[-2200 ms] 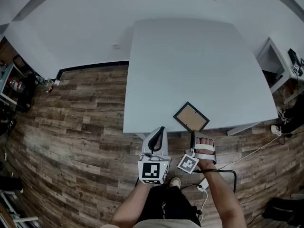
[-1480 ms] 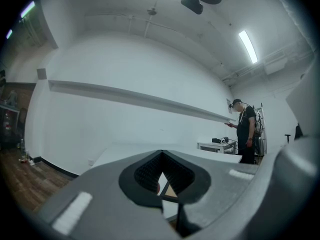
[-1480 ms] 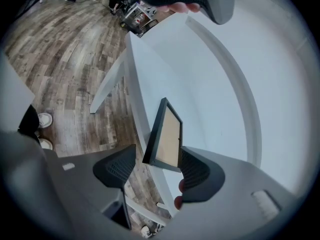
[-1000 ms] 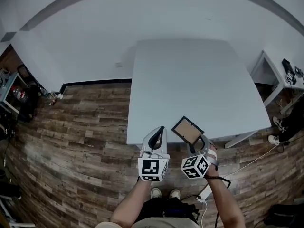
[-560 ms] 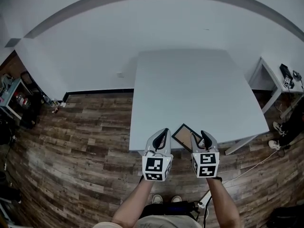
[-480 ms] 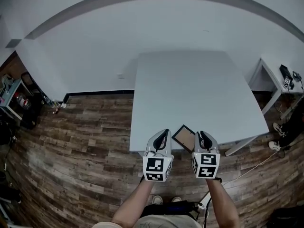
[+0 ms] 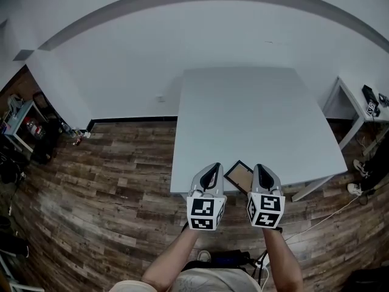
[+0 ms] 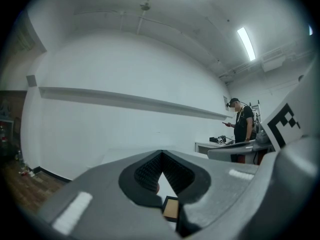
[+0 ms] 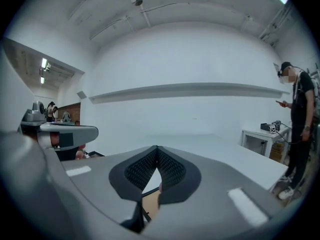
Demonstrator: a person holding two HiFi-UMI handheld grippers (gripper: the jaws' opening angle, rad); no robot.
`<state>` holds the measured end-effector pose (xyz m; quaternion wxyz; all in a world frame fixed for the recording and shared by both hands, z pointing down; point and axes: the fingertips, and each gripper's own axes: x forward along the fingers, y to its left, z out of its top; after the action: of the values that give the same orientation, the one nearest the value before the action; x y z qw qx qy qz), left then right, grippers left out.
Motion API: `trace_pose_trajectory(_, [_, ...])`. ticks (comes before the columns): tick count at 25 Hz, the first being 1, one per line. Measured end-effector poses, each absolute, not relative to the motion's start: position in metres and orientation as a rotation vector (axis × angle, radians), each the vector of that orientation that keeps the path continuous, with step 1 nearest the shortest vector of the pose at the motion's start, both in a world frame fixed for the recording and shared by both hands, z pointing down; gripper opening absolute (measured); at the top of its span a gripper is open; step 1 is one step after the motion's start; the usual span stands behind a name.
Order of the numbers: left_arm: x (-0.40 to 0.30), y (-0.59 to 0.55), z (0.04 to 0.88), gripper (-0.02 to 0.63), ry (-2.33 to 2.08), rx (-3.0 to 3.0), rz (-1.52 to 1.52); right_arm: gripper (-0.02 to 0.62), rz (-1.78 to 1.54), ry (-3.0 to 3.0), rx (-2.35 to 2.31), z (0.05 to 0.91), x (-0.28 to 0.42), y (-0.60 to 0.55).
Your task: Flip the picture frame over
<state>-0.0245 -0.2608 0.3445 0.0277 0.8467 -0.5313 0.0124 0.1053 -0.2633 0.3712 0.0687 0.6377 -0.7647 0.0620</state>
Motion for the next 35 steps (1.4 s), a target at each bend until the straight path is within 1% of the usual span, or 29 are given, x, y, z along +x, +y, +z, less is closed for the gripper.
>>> trace_pose_trajectory(11, [-0.041,-0.274,0.344,0.002,-1.709,2.504,0.002,0.025,0.181,-2.354,1.908,0.360,0.102,-0.271])
trace_pose_trajectory(35, [-0.052,-0.283,0.335,0.000,-1.746,2.511,-0.018,0.023,0.194,-2.370,1.865,0.362,0.095,-0.286])
